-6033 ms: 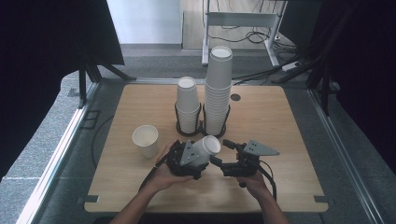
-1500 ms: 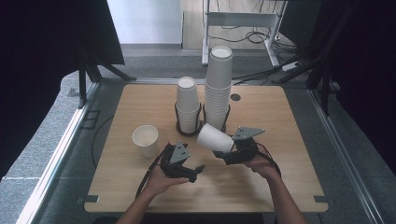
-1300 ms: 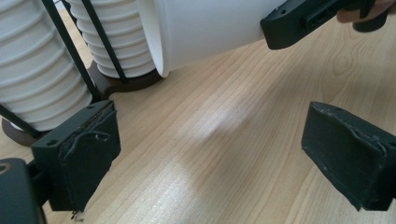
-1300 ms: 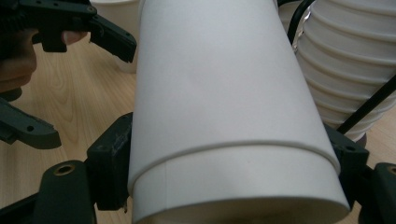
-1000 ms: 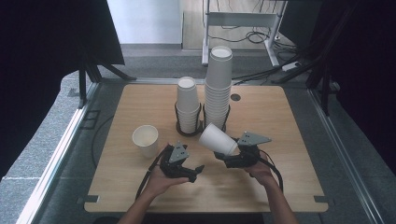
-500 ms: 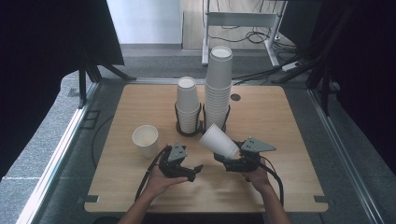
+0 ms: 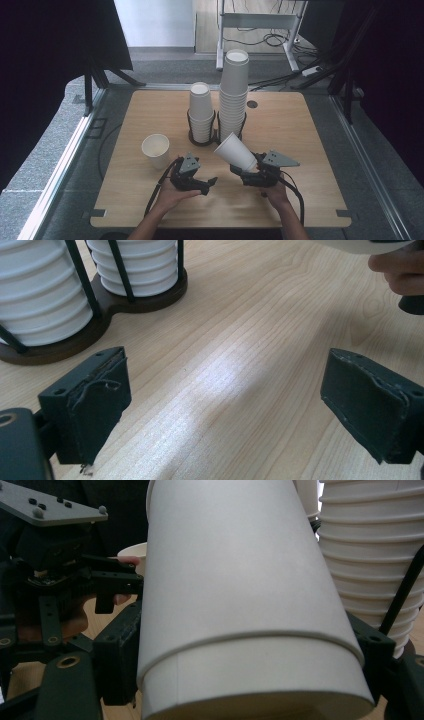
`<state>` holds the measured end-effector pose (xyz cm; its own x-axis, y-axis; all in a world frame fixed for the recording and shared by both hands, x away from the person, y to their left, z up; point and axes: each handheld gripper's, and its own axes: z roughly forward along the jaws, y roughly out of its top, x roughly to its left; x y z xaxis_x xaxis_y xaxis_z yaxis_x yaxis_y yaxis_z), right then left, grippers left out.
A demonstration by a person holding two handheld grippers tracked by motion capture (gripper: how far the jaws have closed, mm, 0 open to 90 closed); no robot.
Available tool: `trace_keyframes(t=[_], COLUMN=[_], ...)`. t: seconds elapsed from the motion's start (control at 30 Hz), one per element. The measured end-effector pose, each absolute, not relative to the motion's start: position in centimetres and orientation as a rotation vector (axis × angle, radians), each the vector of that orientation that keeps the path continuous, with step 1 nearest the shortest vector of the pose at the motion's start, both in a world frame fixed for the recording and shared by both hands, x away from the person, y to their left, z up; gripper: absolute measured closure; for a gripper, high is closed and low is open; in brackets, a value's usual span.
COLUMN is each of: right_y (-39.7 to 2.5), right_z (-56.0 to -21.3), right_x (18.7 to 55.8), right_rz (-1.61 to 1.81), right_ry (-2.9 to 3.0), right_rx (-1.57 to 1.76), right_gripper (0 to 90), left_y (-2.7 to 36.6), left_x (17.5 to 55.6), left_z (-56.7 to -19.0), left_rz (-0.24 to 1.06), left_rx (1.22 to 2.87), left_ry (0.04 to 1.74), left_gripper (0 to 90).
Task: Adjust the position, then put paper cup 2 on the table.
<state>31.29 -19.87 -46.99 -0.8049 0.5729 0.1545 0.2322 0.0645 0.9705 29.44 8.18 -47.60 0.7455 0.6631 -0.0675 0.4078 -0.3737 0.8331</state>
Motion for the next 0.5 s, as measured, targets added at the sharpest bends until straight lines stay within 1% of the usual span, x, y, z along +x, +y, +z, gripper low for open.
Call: trace_keyframes(t=[0.33,0.5], right_y=[-19.81,-19.83], right_z=[-47.01,-46.98], right_x=[31.06,31.02], right_rz=[1.835,1.846], right_ry=[2.052,2.039], right_rx=[0.797,0.792], right_gripper=[21.8,21.8], left_y=[8.52,8.89], left_x=[29.52,29.66], left_z=[-47.63,-47.4], left_rz=[0.326,0.29], left_rx=[1.989,1.95], left_ry=[0.835,0.851], left_gripper=[6.1,6.1])
